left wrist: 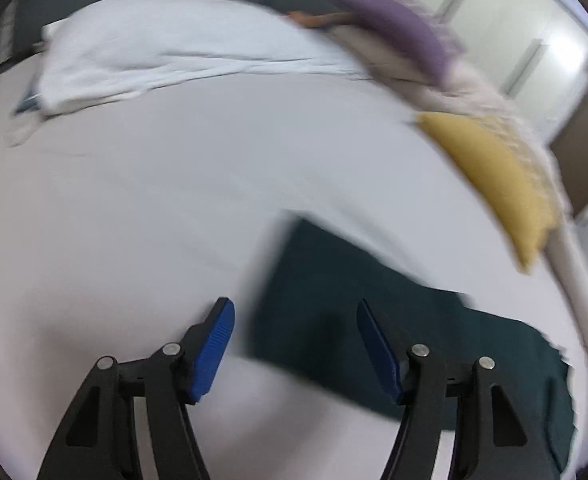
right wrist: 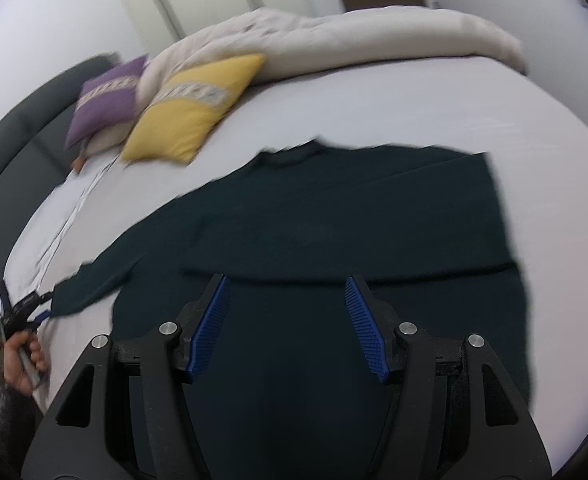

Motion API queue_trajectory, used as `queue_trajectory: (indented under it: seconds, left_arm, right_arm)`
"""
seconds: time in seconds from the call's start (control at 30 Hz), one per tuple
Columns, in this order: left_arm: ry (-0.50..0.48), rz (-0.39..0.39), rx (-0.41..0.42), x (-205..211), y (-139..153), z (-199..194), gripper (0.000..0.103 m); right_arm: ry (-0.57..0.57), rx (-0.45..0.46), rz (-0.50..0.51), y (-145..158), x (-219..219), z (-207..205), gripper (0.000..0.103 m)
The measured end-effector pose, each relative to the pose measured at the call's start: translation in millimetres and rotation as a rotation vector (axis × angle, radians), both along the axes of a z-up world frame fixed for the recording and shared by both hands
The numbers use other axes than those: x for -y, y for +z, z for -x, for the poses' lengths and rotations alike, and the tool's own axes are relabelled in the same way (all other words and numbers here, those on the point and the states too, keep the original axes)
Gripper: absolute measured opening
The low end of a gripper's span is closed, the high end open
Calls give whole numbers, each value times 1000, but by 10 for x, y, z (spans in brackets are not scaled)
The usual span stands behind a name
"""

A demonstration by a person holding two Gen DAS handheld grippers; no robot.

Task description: Fold small clothes

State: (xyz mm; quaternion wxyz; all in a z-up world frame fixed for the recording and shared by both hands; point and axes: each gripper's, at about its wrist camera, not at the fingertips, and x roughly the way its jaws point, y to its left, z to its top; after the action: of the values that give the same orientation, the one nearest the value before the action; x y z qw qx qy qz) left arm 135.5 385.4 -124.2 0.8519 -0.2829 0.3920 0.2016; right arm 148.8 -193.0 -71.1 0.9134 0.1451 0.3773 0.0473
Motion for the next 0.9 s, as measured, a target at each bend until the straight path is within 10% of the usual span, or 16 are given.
queue_trajectory:
  seconds: [0.17,0.27,0.33,0.53,0.9]
  left_arm:
    - [23,31,10,-62,-42,-18,61]
    - [26,12,-8,-31,-92,-84,49]
    - [-16,24,-15,-8,-95,-164,18]
    - [-46,31,46,176,204,-66,8]
    - [-533,-51,233,2675,949,-358,7]
  right_arm:
    - [68,-28,10,-88,-531,35,58]
    - [86,-25,5,-74,-619,181,58]
    - [94,-22,11,-62,-625,259,58]
    - [43,-8,-47,-17,-252,481,58]
    - [-71,-10,-125,-196,488,723,58]
